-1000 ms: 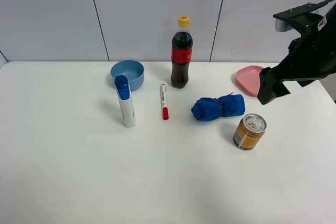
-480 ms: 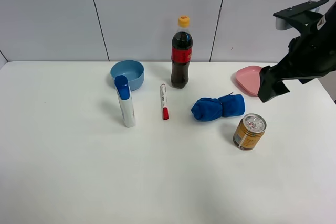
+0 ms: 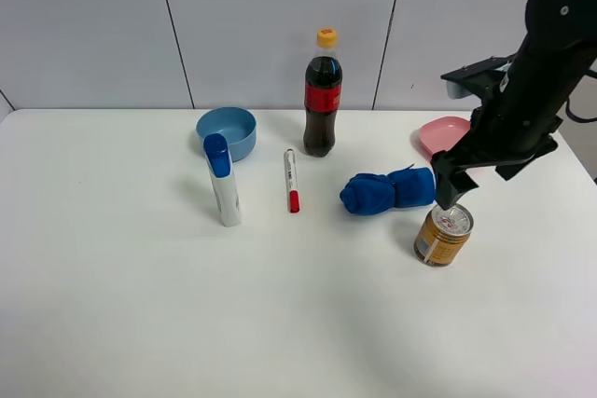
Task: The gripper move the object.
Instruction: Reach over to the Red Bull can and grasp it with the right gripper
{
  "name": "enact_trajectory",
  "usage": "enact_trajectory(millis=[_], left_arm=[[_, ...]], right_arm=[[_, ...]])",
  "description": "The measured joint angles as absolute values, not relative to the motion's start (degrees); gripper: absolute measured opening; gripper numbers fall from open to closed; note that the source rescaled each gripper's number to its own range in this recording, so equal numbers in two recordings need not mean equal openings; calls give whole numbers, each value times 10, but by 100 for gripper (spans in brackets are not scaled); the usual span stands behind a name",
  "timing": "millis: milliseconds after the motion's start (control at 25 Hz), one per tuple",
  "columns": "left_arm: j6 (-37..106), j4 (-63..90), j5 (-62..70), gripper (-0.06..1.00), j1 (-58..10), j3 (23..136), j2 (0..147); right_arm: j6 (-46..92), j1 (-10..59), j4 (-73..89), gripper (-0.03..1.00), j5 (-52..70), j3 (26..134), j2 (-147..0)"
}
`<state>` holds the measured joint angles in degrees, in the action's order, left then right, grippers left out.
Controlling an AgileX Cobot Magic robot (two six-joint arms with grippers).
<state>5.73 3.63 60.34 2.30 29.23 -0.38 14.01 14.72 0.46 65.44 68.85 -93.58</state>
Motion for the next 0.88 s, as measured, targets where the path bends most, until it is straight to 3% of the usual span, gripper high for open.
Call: enact_trajectory(millis=[880], left_arm=[[57, 36, 603, 100, 23, 292, -4]], right_arm=[[154, 157, 0, 100, 611, 681, -1055]])
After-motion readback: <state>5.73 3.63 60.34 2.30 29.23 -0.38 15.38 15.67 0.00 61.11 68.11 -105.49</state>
